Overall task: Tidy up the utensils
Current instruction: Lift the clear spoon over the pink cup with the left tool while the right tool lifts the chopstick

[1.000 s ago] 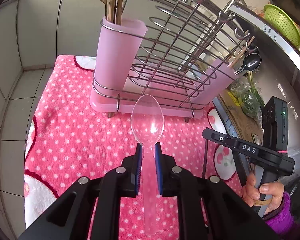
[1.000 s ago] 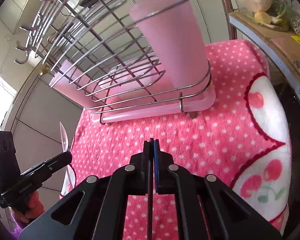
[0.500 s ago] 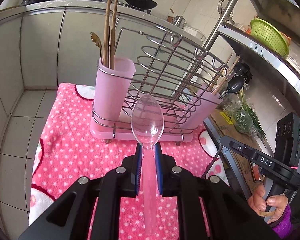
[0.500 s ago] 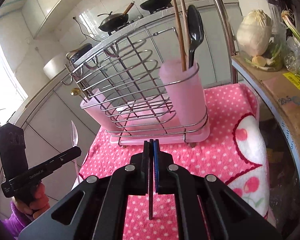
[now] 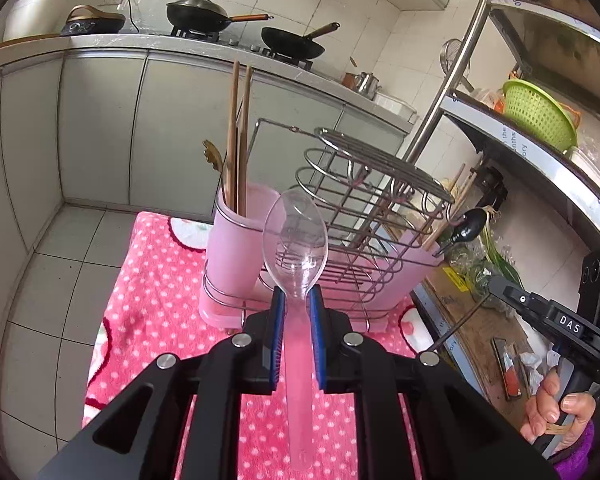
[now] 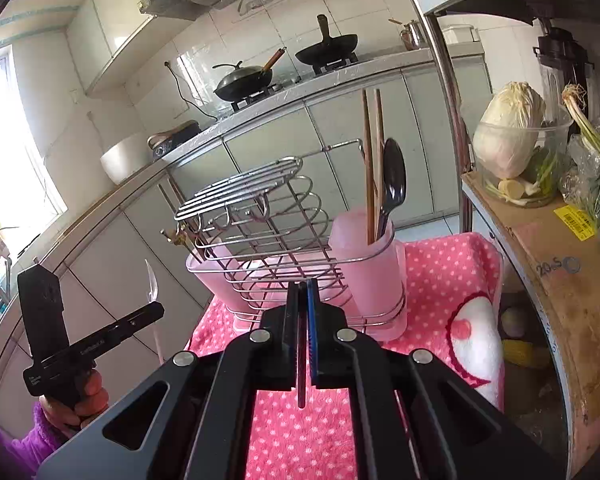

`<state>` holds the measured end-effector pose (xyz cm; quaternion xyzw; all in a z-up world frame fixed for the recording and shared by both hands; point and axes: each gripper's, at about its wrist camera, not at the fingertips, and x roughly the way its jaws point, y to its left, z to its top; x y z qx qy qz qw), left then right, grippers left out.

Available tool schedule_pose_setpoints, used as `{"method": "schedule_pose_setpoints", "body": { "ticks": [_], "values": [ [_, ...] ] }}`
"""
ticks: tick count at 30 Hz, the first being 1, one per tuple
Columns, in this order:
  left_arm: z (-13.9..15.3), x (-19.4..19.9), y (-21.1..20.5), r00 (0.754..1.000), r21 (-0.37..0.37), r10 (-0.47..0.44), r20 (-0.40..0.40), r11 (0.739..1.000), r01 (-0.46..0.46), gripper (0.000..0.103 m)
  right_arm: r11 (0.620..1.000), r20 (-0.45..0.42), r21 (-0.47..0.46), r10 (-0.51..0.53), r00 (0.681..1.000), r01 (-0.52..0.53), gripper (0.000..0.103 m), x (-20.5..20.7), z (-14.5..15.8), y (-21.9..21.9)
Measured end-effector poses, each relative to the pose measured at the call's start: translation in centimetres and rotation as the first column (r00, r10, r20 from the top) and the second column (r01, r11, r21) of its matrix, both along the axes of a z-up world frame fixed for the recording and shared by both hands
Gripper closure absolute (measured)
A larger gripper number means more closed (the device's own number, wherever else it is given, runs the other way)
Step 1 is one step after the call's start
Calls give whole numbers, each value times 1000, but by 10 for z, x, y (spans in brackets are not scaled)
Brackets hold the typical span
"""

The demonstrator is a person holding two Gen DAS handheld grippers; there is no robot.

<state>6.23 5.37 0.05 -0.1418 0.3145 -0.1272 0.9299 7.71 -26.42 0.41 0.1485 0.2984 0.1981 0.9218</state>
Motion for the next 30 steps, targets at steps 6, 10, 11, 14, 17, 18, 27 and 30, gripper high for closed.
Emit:
{"method": "schedule_pose_setpoints", "body": {
  "ticks": [6,10,11,14,17,18,27,30],
  "values": [
    [25,8,12,996,-19,54,76,998,-53,91,1000,54,9,-13,998,12,98,2,26,-9],
    [47,17,20,986,-40,95,134,995,-90,91,1000,84,16,-20,996,19,98,6,43,-16],
    [52,20,21,983,-44,106,149,994,-101,91,1000,87,21,-22,996,20,98,7,46,-17],
    [68,28,25,971,-52,139,192,990,-131,91,999,95,36,-29,995,26,98,10,57,-23],
    [83,38,26,956,-68,167,240,986,-155,91,998,108,57,-33,994,27,98,14,69,-30],
    [87,40,27,951,-74,177,253,984,-163,91,998,114,61,-35,993,28,98,15,73,-31],
    [92,67,26,911,-84,256,324,967,-242,91,997,189,67,-60,980,48,98,24,111,-42],
    [84,77,22,905,-56,271,329,962,-267,91,996,209,69,-77,975,64,98,29,120,-48]
  ]
}}
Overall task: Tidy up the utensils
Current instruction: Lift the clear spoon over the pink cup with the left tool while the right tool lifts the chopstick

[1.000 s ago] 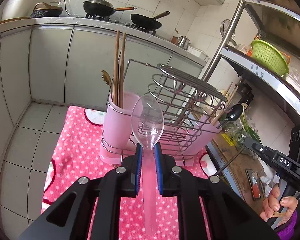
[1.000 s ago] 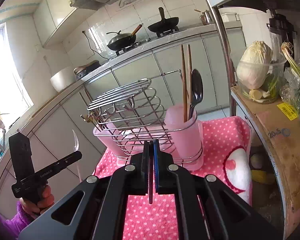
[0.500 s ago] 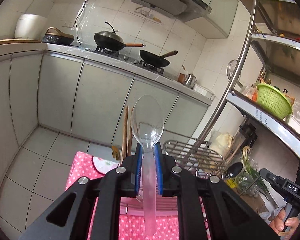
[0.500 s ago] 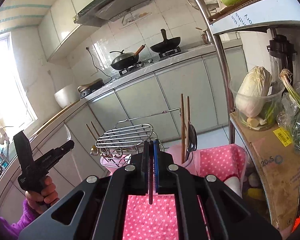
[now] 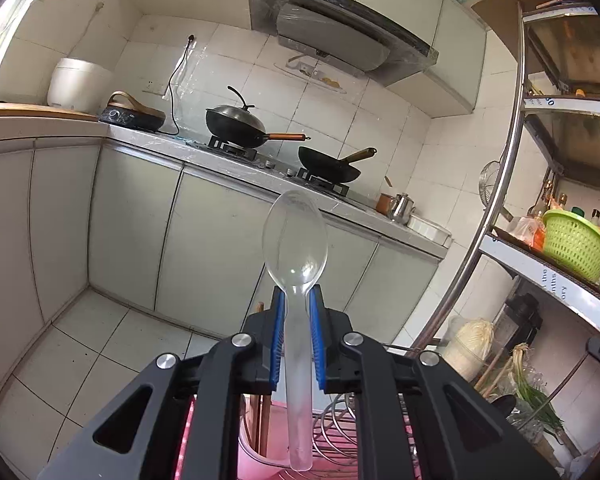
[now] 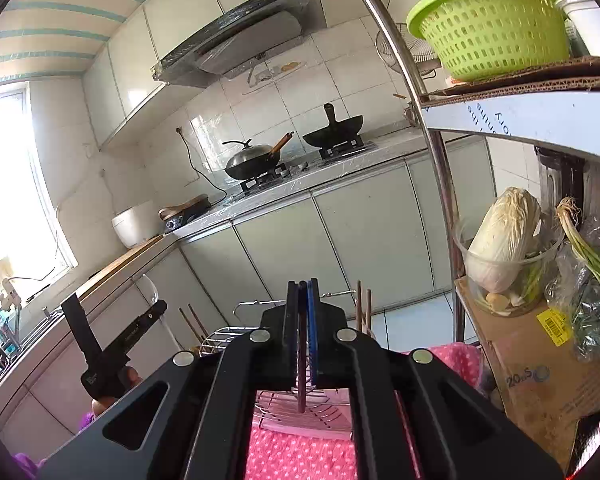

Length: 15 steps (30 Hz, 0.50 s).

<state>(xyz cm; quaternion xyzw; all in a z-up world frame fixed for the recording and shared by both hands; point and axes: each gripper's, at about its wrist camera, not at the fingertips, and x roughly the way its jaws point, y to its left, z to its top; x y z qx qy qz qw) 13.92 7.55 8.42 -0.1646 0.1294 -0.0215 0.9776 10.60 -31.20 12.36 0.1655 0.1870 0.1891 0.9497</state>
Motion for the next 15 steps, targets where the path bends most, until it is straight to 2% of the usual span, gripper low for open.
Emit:
{"method": "schedule_pose_setpoints", "body": {
  "ticks": [5,15],
  "values": [
    [-15,13,-4,999,35,33,-10,999,-33,91,999,24,11,-38,999,38,98,9,8,-12],
    [-33,23,-15,995,115,87,54,989,-93,91,998,27,-33,-59,998,60,98,29,8,-9]
  ]
}}
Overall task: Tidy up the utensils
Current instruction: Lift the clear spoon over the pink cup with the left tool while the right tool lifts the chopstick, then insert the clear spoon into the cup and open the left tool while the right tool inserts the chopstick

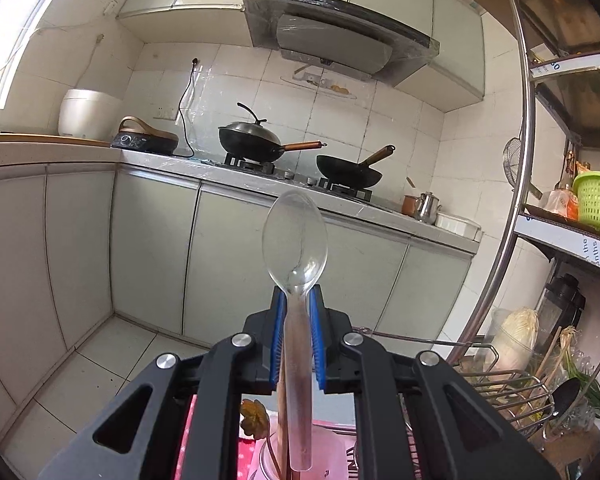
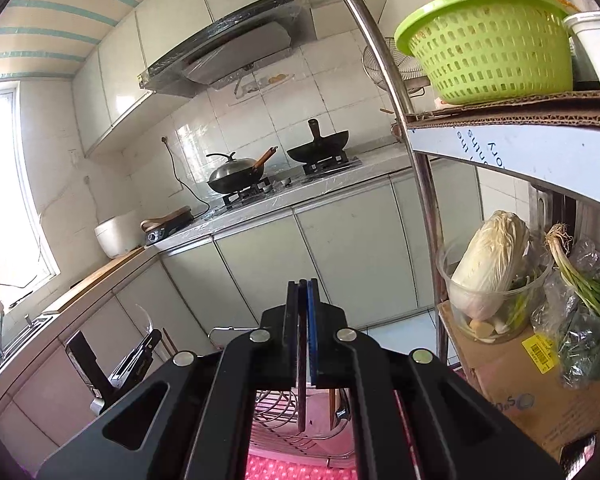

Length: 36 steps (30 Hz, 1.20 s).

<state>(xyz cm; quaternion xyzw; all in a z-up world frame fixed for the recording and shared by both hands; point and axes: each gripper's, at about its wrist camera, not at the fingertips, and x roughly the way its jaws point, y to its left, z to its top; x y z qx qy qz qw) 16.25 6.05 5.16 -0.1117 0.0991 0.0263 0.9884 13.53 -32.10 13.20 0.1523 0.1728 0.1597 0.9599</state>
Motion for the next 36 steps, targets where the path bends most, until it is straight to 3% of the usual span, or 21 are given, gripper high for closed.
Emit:
{"method": "schedule_pose_setpoints", "body": {
  "ticks": [14,22,36],
  "values": [
    [-32,-16,-19,999,98,16,30,995,-19,91,998,-20,-66,-17,1000,16,98,20,-20,20],
    [-44,-21,-20,1000,90,-2,-9,996,2,91,992,-28,-125,-11,1000,8,98,16,-34,37],
    [-59,-35,-13,998,46,-23,-65,999,26,91,998,-110,-67,-21,994,14,98,-6,-76,33]
  ]
}}
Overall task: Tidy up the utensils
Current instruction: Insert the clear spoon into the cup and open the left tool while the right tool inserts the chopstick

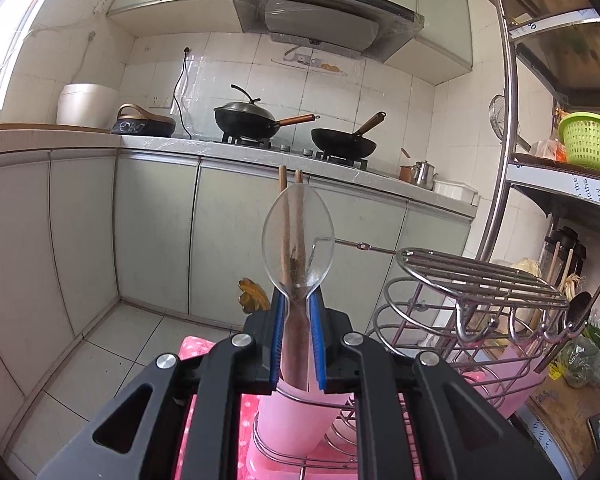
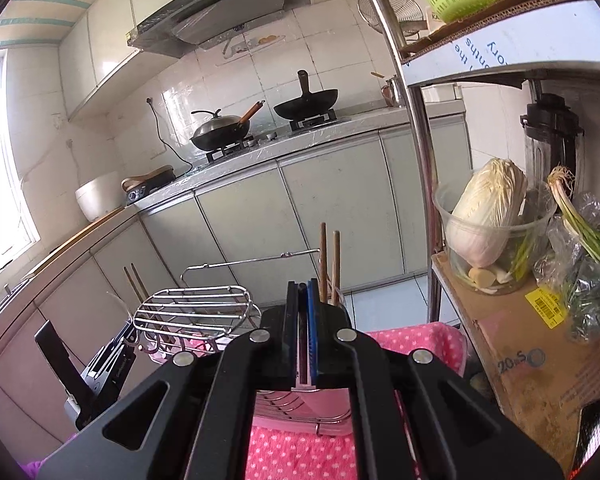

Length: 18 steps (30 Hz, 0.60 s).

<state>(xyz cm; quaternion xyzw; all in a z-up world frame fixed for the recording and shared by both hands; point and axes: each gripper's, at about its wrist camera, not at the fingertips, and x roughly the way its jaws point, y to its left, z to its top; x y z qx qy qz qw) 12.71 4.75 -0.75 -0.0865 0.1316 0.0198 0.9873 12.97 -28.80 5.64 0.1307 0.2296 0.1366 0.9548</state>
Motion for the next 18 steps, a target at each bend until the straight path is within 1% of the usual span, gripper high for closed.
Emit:
{"method": "schedule_pose_setpoints", "body": {
  "ticks": [5,9,15,18],
  "values": [
    [-3,-2,3,999,-18,-16,-31,1000,15,91,1000,-42,16,-8,999,9,98,0,-16,-2],
    [-3,-1,6,998,-32,-34,-60,999,32,91,1000,-67,7,-9,998,10,98,6,-23,-1],
    [-2,1,8,993,-48,-60,-104,997,55,91,999,-98,-47,0,995,-5,98,25,-32,7],
    [-2,3,9,990,-62,-71,-126,996,64,91,998,-107,-60,6,994,-13,98,33,-35,7]
  ]
}}
